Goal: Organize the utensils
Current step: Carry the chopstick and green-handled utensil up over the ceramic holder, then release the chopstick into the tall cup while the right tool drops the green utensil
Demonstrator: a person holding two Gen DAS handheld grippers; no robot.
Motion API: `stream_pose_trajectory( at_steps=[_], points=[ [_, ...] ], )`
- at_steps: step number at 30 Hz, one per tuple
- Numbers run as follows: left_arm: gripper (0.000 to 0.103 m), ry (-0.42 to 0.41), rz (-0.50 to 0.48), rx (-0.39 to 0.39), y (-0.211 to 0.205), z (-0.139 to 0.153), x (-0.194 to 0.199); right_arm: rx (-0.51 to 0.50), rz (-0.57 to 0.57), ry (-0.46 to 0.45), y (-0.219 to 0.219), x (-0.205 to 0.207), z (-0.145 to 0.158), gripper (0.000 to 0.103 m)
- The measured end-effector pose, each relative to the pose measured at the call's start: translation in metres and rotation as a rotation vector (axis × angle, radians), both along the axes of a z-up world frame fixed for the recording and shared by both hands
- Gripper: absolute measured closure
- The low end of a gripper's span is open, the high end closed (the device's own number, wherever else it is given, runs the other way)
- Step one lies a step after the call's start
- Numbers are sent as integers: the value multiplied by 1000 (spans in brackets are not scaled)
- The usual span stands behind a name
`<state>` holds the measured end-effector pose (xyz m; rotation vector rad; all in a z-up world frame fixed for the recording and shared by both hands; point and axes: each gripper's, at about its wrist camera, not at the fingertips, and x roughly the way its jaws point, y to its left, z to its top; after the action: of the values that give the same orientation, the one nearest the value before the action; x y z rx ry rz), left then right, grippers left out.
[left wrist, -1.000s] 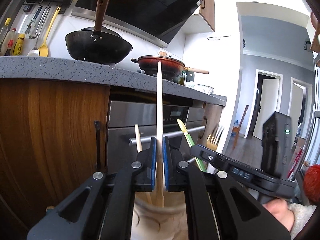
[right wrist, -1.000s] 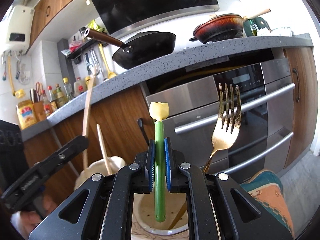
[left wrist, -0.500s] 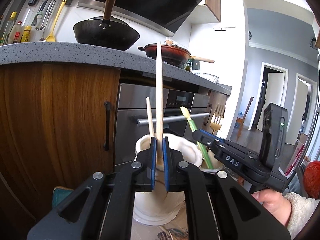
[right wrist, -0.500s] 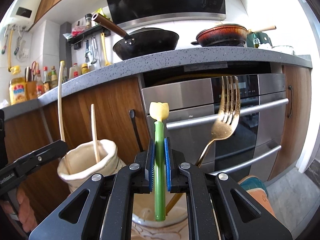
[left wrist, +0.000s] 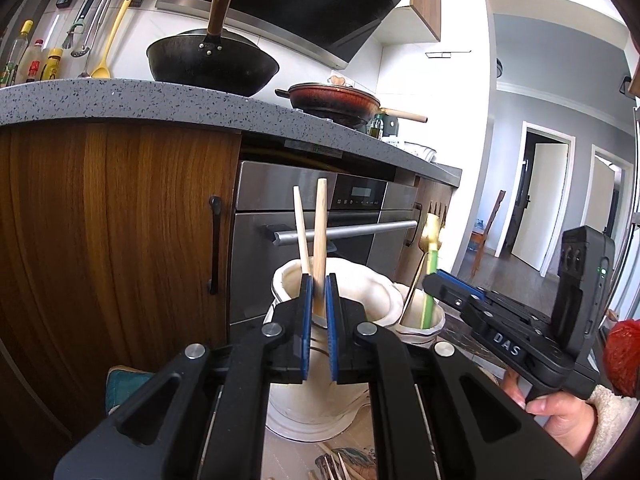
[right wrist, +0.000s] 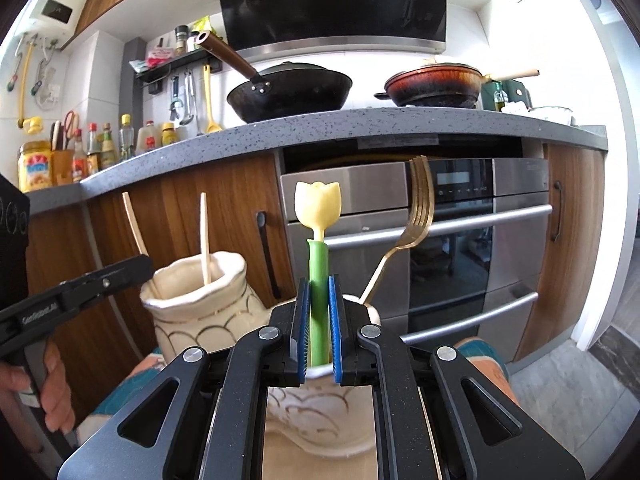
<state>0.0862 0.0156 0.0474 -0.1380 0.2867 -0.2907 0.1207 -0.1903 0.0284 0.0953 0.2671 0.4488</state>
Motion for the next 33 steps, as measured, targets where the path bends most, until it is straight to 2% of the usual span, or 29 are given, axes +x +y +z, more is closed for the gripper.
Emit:
stream_pose_trajectory(
  at_steps=[7,17,19,20,29,33],
  points=[
    [96,6,7,-4,1,0,-1,8,-50,39,-12,-6,-6,93],
    [94,6,7,-5,0,0,0,21,-47,81,-17,-2,-11,92],
    [78,3,4,-11,0,0,-1,18,-46,81,-16,-2,-11,92],
    [76,-2,3,-17,0,0,-2,17,-43,81,-16,-2,-11,92],
    [73,-7,-1,-13,-1,0,-3,13,-43,85,-15,1,-12,90],
    [72,-11,3,-12,0,1,-2,23,-47,84,-16,1,-11,75]
  ],
)
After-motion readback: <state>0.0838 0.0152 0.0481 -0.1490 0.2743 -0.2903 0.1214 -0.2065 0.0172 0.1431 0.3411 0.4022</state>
